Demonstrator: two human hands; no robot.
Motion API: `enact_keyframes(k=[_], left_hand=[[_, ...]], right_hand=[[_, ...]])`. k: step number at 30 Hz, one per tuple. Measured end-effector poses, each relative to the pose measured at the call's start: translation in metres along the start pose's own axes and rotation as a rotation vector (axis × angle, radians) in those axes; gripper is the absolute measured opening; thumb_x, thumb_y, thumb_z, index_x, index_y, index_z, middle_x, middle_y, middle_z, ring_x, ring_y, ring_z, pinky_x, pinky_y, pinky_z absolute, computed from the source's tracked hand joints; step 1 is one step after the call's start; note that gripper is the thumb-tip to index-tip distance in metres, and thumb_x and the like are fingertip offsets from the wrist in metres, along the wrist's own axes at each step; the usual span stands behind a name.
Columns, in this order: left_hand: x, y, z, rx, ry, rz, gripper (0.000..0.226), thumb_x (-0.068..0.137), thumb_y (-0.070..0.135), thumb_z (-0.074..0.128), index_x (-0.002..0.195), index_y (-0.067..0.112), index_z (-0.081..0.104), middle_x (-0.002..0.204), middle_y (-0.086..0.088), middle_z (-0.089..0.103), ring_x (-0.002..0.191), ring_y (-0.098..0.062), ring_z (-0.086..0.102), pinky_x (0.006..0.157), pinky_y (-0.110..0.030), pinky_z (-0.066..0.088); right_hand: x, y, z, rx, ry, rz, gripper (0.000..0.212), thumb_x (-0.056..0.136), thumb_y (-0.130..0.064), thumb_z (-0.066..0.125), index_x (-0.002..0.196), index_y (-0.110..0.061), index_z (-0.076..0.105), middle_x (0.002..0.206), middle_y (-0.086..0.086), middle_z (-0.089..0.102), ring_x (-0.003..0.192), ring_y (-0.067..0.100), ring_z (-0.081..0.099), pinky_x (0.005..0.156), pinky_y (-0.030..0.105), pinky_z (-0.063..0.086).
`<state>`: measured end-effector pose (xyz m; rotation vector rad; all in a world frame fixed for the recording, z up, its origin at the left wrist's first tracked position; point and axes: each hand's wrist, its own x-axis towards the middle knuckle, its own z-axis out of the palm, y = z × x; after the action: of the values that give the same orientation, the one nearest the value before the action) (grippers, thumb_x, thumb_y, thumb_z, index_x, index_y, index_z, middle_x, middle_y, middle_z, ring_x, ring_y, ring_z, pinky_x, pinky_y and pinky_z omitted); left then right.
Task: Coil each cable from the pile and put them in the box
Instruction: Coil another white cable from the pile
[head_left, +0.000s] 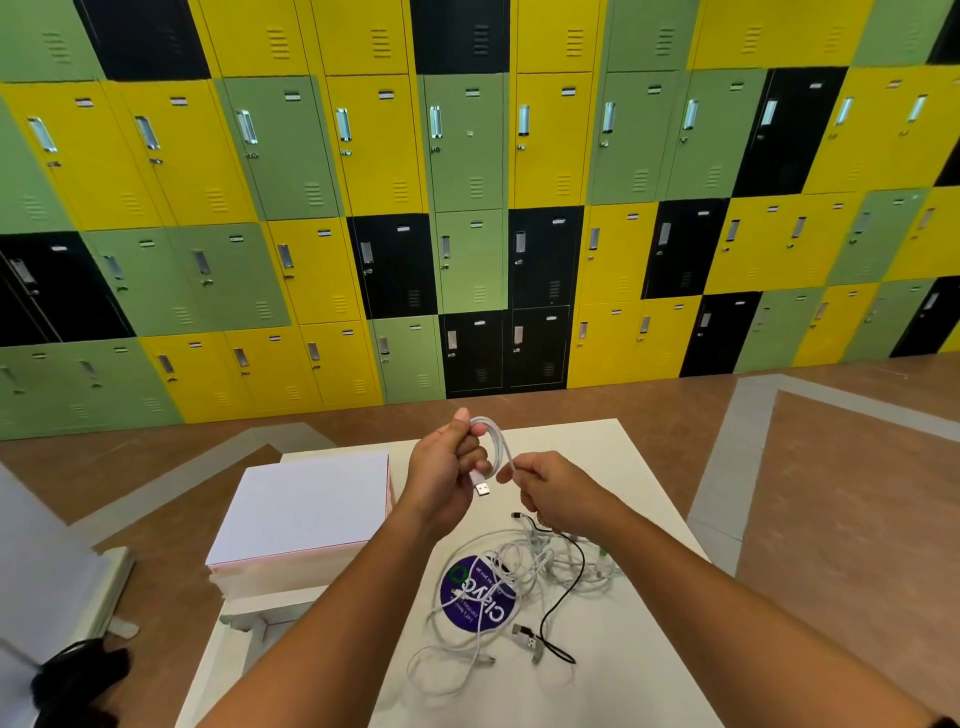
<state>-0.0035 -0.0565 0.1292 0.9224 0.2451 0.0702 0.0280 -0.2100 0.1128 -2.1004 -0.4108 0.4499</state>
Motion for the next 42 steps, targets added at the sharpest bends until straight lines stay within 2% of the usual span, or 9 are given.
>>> enact_keyframes(k=[4,12,15,20,23,27,33,37,42], left_hand=[[0.001,0.001,-0.003,-0.095,-0.063,-0.041,0.037,0.108,0.018,0.034,0.098,-0.005,0.062,0.061,0.001,0.036,0.049,-0.008,0.033,0.059,-0.026,0.041],[0.007,0.008,-0.005,-0.341,0.001,-0.035,0.029,0.108,0.017,0.037,0.099,-0.001,0.058,0.061,0.001,0.042,0.048,-0.006,0.028,0.050,-0.017,0.034],[0.010,0.007,0.002,-0.391,0.007,0.019,0.027,0.108,0.016,0.036,0.099,0.000,0.056,0.062,0.000,0.044,0.050,-0.008,0.035,0.056,-0.021,0.044],[0.014,-0.010,0.004,0.104,0.115,0.242,0.029,0.107,0.009,0.038,0.103,-0.001,0.065,0.070,-0.005,0.061,0.063,-0.014,0.062,0.083,-0.037,0.058],[0.012,-0.022,-0.007,0.606,0.076,0.389,0.027,0.106,0.007,0.043,0.096,0.001,0.068,0.076,-0.003,0.065,0.072,-0.017,0.062,0.074,-0.030,0.054],[0.013,-0.029,-0.029,0.882,-0.145,0.299,0.027,0.104,0.005,0.045,0.095,-0.002,0.070,0.078,-0.014,0.068,0.072,-0.016,0.061,0.067,-0.027,0.053],[-0.001,-0.014,-0.019,0.552,-0.325,0.031,0.037,0.108,0.014,0.038,0.090,-0.003,0.067,0.061,-0.006,0.049,0.055,-0.017,0.047,0.062,-0.033,0.054],[-0.002,0.001,-0.015,0.353,-0.229,0.044,0.035,0.106,0.017,0.043,0.089,-0.003,0.066,0.057,0.002,0.031,0.048,-0.009,0.029,0.050,-0.025,0.040],[0.002,0.021,-0.021,-0.008,-0.043,0.064,0.030,0.104,0.021,0.051,0.079,0.008,0.060,0.053,0.006,0.028,0.042,-0.005,0.026,0.041,-0.018,0.033]], right_hand=[[-0.001,0.003,0.005,-0.041,-0.020,-0.012,0.028,0.106,-0.019,0.041,0.106,-0.009,0.067,0.065,0.005,0.046,0.051,0.012,0.036,0.048,0.026,0.030],[-0.008,0.000,0.005,-0.125,0.054,-0.076,0.032,0.106,-0.027,0.043,0.102,-0.015,0.073,0.062,-0.016,0.052,0.061,0.000,0.049,0.058,0.022,0.038],[-0.013,0.001,0.013,-0.218,0.004,-0.116,0.030,0.105,-0.030,0.041,0.111,-0.020,0.069,0.099,0.000,0.071,0.090,0.020,0.065,0.080,0.038,0.053],[-0.019,-0.012,0.028,-0.503,-0.077,-0.121,0.031,0.105,-0.033,0.040,0.127,-0.020,0.058,0.125,0.007,0.064,0.107,0.026,0.062,0.086,0.038,0.050],[-0.021,-0.027,0.020,-0.713,-0.086,-0.199,0.030,0.104,-0.030,0.041,0.108,-0.010,0.063,0.103,0.013,0.068,0.091,0.032,0.063,0.073,0.041,0.051],[-0.023,-0.050,-0.005,-0.809,0.036,-0.284,0.018,0.097,-0.035,0.054,0.103,-0.024,0.068,0.098,0.004,0.070,0.091,0.025,0.063,0.072,0.034,0.047],[-0.011,-0.044,-0.040,-0.537,0.149,-0.203,0.018,0.088,-0.045,0.071,0.084,-0.028,0.069,0.086,-0.009,0.067,0.082,0.012,0.061,0.066,0.032,0.049],[-0.005,-0.034,-0.048,-0.312,0.165,-0.189,0.015,0.093,-0.034,0.068,0.083,-0.024,0.069,0.068,-0.007,0.056,0.063,0.009,0.049,0.056,0.027,0.037],[-0.007,-0.014,-0.061,-0.131,0.108,-0.075,0.017,0.099,-0.025,0.059,0.087,-0.016,0.066,0.065,0.003,0.058,0.056,0.015,0.055,0.050,0.027,0.043]])
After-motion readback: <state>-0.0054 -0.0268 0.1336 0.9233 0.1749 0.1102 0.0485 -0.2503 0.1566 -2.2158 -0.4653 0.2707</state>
